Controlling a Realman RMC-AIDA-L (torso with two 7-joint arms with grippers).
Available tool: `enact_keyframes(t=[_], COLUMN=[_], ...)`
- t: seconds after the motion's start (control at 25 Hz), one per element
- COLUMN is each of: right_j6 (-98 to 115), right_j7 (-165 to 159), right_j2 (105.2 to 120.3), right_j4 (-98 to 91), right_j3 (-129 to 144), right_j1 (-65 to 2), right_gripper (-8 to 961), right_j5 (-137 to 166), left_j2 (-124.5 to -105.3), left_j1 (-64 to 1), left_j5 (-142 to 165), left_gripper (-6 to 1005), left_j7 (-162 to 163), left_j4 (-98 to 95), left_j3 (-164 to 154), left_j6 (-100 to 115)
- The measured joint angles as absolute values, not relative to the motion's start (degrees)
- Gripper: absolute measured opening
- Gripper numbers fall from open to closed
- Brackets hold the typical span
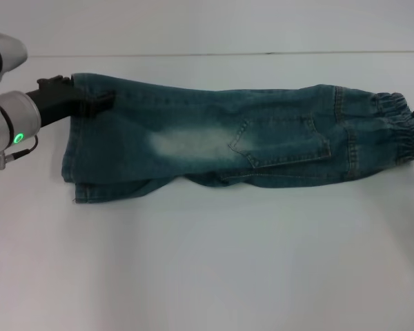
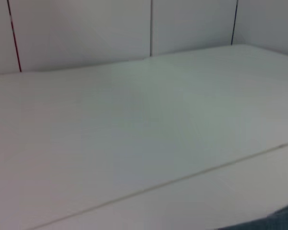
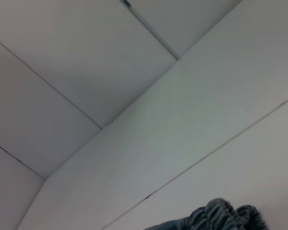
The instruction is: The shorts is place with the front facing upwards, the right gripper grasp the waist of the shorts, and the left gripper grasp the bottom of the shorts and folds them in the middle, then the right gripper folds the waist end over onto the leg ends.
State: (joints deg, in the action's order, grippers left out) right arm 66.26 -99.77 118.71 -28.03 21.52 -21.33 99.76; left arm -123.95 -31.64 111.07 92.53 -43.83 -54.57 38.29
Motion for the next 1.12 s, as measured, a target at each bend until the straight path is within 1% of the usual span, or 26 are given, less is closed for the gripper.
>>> enact_keyframes(t=[0.56, 0.88, 1.12], right_j6=[66.5, 66.3, 64.1], right_j7=[-99.8, -98.4, -96.4], right_j2=[118.42, 118.22, 118.62], right_j4=[-27.8, -28.0, -29.6], right_j3=[22.0, 23.4, 24.1], right_j1=[-21.2, -21.0, -21.2], right_gripper=[840, 839, 839], right_j5=[99.8, 99.8, 99.8], left_j2=[-124.02, -124.43, -124.55], left_j1=[-29.3, -27.7, -27.7], left_j5=[116.2, 115.4, 114.5], left_gripper=[777, 791, 778], left_j7=[96.2, 98.7, 98.4], left_j4=[-47.7, -51.4, -50.4], left_j3=[-54.2, -53.4, -54.2], left_j6=[39.5, 49.4, 50.6])
